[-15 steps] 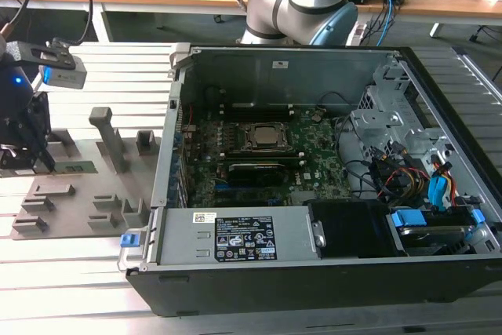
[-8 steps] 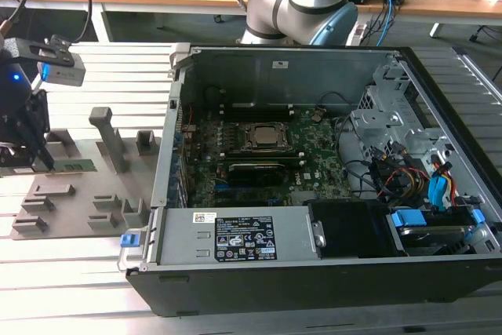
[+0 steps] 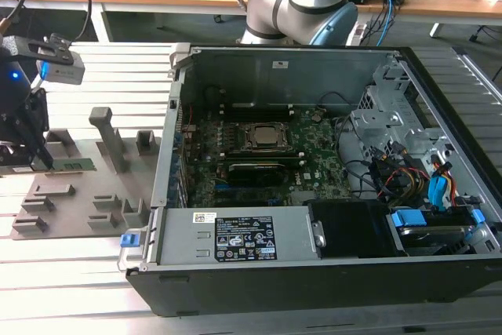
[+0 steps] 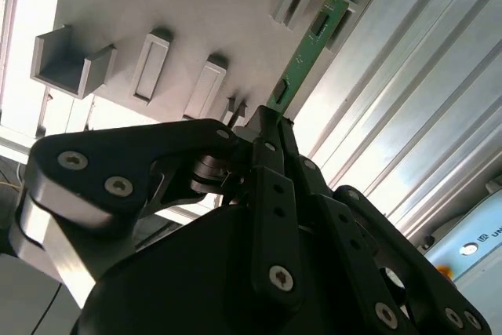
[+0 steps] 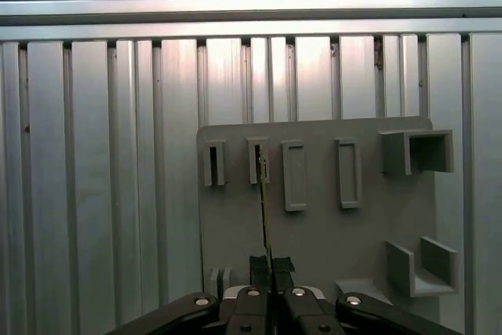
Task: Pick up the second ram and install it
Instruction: 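Pick up the second ram and move it above second insertion slot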
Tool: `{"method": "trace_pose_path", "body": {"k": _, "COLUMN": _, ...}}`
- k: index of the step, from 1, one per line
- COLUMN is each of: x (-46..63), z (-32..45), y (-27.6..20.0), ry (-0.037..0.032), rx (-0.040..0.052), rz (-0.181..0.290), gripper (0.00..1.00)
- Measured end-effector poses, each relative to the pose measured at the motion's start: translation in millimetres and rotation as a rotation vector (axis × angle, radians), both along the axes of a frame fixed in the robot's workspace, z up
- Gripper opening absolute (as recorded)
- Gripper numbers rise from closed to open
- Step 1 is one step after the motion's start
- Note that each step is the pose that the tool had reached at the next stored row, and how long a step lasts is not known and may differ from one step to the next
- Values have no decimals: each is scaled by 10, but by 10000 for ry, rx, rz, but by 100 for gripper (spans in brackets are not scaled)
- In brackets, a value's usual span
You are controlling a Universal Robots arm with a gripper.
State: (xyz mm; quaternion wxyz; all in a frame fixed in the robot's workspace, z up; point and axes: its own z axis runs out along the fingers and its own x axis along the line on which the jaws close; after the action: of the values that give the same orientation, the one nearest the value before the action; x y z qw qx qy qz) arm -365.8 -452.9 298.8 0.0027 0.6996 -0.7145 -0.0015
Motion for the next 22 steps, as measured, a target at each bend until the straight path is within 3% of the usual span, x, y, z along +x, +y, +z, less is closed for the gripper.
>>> {"method": "trace_pose_path", "body": {"k": 22, "x": 0, "z": 135, "y": 0, "ry": -3, "rx": 3, "rz": 0, "gripper": 13}}
